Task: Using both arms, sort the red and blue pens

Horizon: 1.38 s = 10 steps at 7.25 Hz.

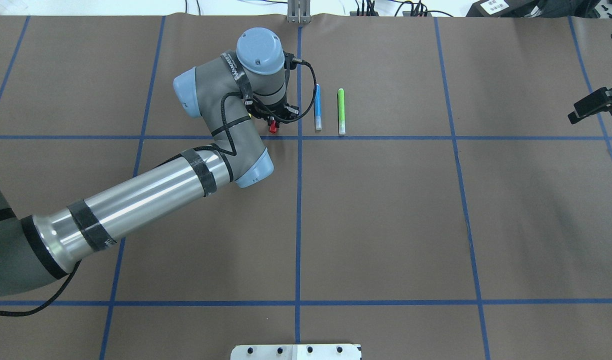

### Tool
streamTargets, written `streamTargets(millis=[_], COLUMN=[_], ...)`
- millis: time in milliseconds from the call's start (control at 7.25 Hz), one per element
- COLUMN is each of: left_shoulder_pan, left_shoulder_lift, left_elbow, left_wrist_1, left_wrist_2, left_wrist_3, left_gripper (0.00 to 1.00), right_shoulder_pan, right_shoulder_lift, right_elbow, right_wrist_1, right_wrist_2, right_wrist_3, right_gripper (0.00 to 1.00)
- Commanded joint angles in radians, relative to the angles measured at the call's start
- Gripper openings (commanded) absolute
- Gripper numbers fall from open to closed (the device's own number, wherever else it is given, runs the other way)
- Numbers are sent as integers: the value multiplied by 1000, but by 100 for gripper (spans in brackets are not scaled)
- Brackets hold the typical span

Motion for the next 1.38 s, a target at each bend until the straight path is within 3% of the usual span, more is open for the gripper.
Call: streamTargets(millis=[0, 1241], left_shoulder_pan=[4, 4], left_shoulder_lift=[1, 2], left_elbow=[1, 1], left_wrist_1=[0, -1], left_wrist_2=[0, 0], left_wrist_3=[0, 2], left_gripper=[20, 29], right_shoulder_pan=[0, -2], right_shoulder_lift=[0, 0], right_elbow=[0, -2], right_wrist_1=[0, 0], right_wrist_2=[0, 0], right_wrist_3=[0, 0], right_gripper=[100, 100])
